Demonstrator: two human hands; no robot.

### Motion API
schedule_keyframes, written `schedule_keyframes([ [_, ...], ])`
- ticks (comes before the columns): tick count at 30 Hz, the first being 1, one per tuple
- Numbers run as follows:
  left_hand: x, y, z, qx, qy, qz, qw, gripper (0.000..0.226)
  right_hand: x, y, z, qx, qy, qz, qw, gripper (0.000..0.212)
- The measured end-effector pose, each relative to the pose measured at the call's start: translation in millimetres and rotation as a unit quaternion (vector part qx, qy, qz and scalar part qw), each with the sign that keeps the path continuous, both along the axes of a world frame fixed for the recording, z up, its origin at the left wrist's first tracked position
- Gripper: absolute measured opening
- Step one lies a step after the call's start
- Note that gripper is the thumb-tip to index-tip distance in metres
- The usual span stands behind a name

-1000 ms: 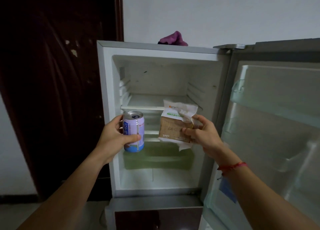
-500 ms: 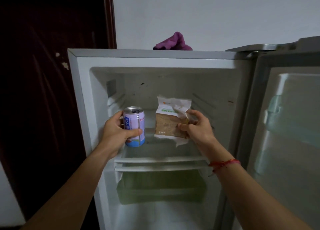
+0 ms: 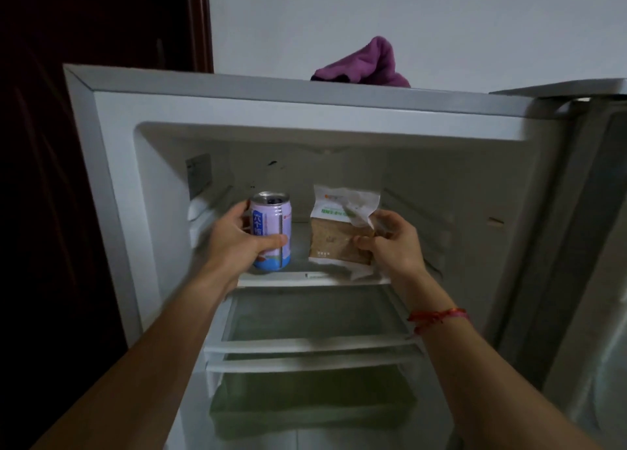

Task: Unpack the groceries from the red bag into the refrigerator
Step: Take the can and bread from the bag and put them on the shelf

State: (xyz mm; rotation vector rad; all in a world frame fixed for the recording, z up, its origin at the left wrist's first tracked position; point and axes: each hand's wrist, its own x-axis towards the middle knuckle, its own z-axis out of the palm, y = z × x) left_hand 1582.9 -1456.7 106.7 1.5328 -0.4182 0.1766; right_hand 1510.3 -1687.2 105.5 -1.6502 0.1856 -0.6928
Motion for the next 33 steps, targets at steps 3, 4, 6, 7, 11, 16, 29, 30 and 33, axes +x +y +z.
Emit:
schedule_keyframes([
  [3, 15.3, -2.3, -1.1, 0.011, 0.008, -0.008, 1.000, 0.057, 15.7, -3.9, -2.1, 0.005, -0.001, 0.003, 1.000, 0.049],
  [4, 21.2, -4.3, -1.5, 0.011, 0.009, -0.010, 1.000, 0.057, 21.4, -5.3, -2.1, 0.008, 0.002, 0.000, 1.000, 0.049],
  [6, 31.7, -9.6, -2.6, 0.017, 0.011, -0.011, 1.000, 0.057, 32.4, -7.6, -1.2, 0.011, 0.010, -0.007, 1.000, 0.050],
  [7, 35.8, -12.4, -2.7, 0.021, 0.012, -0.012, 1.000, 0.056, 38.0, -8.5, -0.7, 0.011, 0.015, -0.008, 1.000, 0.051],
  [11, 54.5, -24.3, -3.9, 0.024, 0.020, -0.010, 0.999, 0.052, 59.5, -10.7, 2.6, 0.006, 0.028, -0.007, 1.000, 0.053],
  [16, 82.2, -33.6, -6.6, 0.042, 0.036, -0.010, 0.998, 0.051, 92.2, -24.4, 3.4, -0.030, 0.047, -0.012, 0.998, 0.049],
  [29, 129.9, -49.4, -13.2, 0.053, 0.057, 0.011, 0.997, 0.053, 146.5, -50.9, -12.2, -0.070, 0.047, -0.013, 0.996, 0.040],
  [30, 131.1, -50.1, -12.8, 0.053, 0.058, 0.005, 0.997, 0.053, 148.0, -51.8, -14.5, -0.062, 0.041, -0.010, 0.997, 0.038],
  [33, 134.3, -50.8, -12.8, 0.049, 0.059, -0.003, 0.997, 0.056, 150.8, -55.2, -19.9, -0.059, 0.028, 0.010, 0.998, 0.039],
])
